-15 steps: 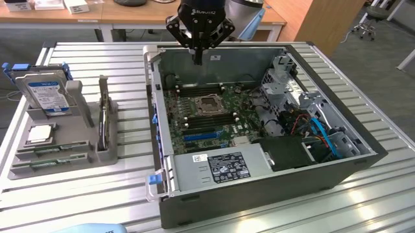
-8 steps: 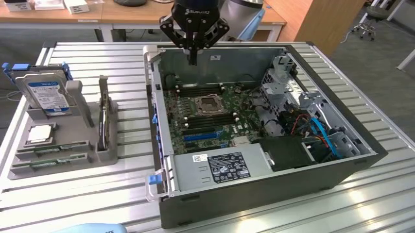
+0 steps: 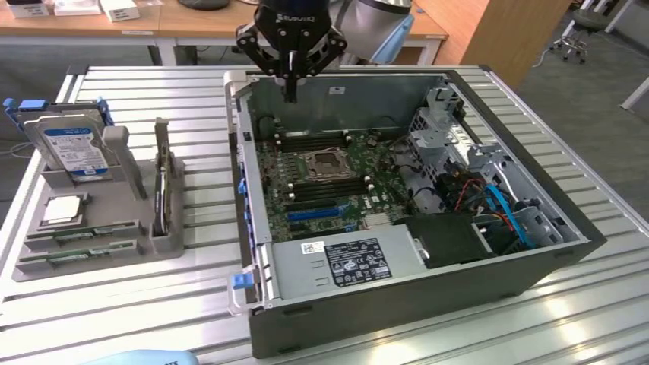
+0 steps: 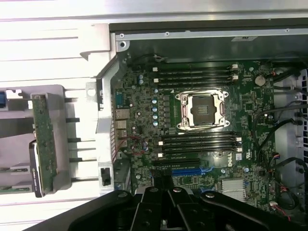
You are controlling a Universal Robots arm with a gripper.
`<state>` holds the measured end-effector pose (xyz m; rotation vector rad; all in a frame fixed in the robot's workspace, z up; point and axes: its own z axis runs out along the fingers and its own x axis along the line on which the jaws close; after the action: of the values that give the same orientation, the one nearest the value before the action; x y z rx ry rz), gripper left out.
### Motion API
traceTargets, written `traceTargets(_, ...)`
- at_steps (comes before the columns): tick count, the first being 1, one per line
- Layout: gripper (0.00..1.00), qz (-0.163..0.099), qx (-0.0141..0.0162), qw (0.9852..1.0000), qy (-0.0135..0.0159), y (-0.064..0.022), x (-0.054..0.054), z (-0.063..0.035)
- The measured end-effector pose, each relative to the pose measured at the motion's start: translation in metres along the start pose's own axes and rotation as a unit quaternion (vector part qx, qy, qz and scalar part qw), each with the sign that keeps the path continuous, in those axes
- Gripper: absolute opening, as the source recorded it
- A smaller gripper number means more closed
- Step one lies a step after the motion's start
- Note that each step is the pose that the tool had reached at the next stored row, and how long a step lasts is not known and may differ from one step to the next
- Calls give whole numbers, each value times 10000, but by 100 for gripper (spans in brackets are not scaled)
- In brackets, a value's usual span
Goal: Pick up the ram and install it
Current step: 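Reach for the ram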
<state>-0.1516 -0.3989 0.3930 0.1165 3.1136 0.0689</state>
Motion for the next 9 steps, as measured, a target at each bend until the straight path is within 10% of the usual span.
traceTargets(9, 10, 0, 0, 10000, 2, -11, 154, -2)
